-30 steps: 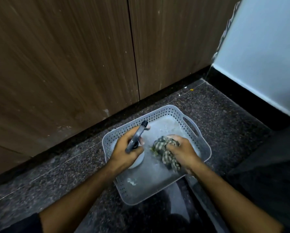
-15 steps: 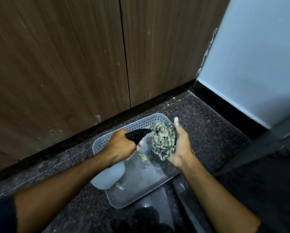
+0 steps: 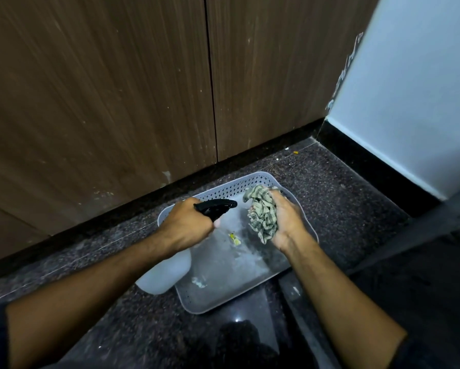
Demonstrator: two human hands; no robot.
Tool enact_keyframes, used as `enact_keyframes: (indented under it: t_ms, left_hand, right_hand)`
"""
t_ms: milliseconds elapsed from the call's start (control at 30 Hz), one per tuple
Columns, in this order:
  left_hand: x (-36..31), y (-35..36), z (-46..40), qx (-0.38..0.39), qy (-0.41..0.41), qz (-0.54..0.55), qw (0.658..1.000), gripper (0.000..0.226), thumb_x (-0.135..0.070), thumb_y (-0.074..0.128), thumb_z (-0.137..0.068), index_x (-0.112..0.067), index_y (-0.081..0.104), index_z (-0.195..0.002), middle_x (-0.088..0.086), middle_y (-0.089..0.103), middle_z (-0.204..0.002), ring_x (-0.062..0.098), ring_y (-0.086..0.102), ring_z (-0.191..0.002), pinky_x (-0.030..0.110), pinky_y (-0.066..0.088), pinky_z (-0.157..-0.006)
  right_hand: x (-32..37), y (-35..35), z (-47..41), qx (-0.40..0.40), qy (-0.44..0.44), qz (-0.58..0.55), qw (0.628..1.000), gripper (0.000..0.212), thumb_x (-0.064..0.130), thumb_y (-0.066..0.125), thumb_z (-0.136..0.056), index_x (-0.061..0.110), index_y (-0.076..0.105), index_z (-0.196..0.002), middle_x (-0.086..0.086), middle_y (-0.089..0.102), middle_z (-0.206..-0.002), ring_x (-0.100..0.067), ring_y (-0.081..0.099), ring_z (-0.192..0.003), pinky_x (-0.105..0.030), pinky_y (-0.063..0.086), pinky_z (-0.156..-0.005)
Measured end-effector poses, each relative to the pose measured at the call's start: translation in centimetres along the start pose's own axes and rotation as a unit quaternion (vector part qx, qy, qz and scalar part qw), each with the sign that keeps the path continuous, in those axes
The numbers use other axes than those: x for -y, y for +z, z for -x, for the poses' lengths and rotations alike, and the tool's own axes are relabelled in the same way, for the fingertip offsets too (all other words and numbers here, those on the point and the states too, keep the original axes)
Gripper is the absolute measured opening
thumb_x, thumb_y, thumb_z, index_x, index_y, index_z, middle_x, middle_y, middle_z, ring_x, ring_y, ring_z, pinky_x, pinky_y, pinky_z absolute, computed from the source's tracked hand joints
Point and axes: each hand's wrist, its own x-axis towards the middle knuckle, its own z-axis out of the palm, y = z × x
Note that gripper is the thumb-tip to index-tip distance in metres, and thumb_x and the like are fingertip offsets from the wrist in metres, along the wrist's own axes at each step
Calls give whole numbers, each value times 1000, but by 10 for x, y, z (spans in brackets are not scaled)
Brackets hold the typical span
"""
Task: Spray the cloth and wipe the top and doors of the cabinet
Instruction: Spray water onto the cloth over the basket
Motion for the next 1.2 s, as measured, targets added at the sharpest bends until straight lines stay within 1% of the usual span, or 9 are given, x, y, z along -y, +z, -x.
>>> enact_keyframes:
  t_ms: [133, 267, 433, 600, 733, 800, 900, 1033, 1200]
  left_hand:
    - [-8, -1, 5, 29, 20, 40, 999, 27, -14, 48, -63, -20, 74, -69, 1, 73, -65, 13, 54, -40, 20, 38, -38]
    - [-9, -2, 4, -58, -5, 20, 998, 8, -16, 61, -57, -14, 64, -50, -2, 58, -42, 12, 49, -34, 18, 35, -39]
    - [-15, -3, 3, -31, -10, 28, 999, 17, -21, 59, -57, -16, 72, -66, 1, 70, -59, 15, 57, -45, 25, 42, -47]
    - [-9, 3, 7, -32, 6, -34, 999, 21, -14, 70, -69, -10, 60, -51, -5, 57, -41, 5, 47, -31, 16, 29, -32]
    - [-13, 3, 9, 34, 4, 6, 999, 20, -16, 54, -67, -16, 74, -70, -3, 69, -55, 9, 53, -39, 18, 37, -39]
    - [-10, 5, 6, 1, 2, -17, 1000, 12, -19, 61, -67, -14, 72, -66, 0, 67, -52, 10, 54, -39, 22, 39, -41]
    - [-9, 5, 2, -70, -12, -4, 997, 6, -18, 68, -61, -13, 69, -58, -3, 60, -43, 10, 53, -36, 21, 39, -40]
    - [-16, 3, 2, -20, -7, 37, 999, 22, -14, 56, -65, -19, 76, -70, -5, 73, -62, 6, 61, -45, 19, 45, -45]
    - [-7, 6, 3, -39, -16, -21, 999, 11, -14, 68, -65, -11, 65, -54, -1, 62, -45, 11, 53, -35, 20, 39, -39]
  right_hand:
    - [-2, 1, -4, 0, -8, 5, 1000, 39, 37, 77, -80, 9, 73, -107, -19, 75, -100, -31, 72, -74, -51, 59, -75]
    - [-5, 0, -6, -10, 1, 22, 1000, 43, 39, 77, -80, 11, 70, -112, -19, 75, -101, -31, 73, -79, -49, 60, -76]
    - [-8, -3, -8, -8, 4, 32, 999, 46, 40, 80, -77, 12, 69, -112, -20, 76, -98, -33, 74, -76, -48, 59, -70]
    - [-7, 0, -13, -24, 1, 22, 999, 52, 39, 82, -77, 11, 65, -118, -20, 75, -101, -40, 74, -90, -64, 56, -82]
    - [-10, 2, -12, -37, 4, 54, 998, 66, 46, 80, -75, 20, 58, -131, -18, 62, -132, -38, 60, -120, -66, 45, -100]
    - [-11, 2, -10, -37, 3, 60, 998, 71, 48, 80, -74, 23, 54, -135, -17, 55, -141, -37, 53, -130, -67, 38, -106]
    - [-13, 3, -9, -32, -1, 63, 997, 69, 47, 79, -76, 24, 55, -135, -16, 54, -143, -37, 52, -131, -67, 36, -107]
    - [-16, 3, -9, -32, -3, 69, 997, 69, 47, 79, -76, 23, 54, -136, -15, 53, -144, -36, 52, -131, -70, 34, -108]
    - [-10, 1, -10, -43, -5, 65, 997, 68, 47, 82, -72, 21, 58, -131, -18, 58, -137, -37, 56, -127, -66, 41, -105]
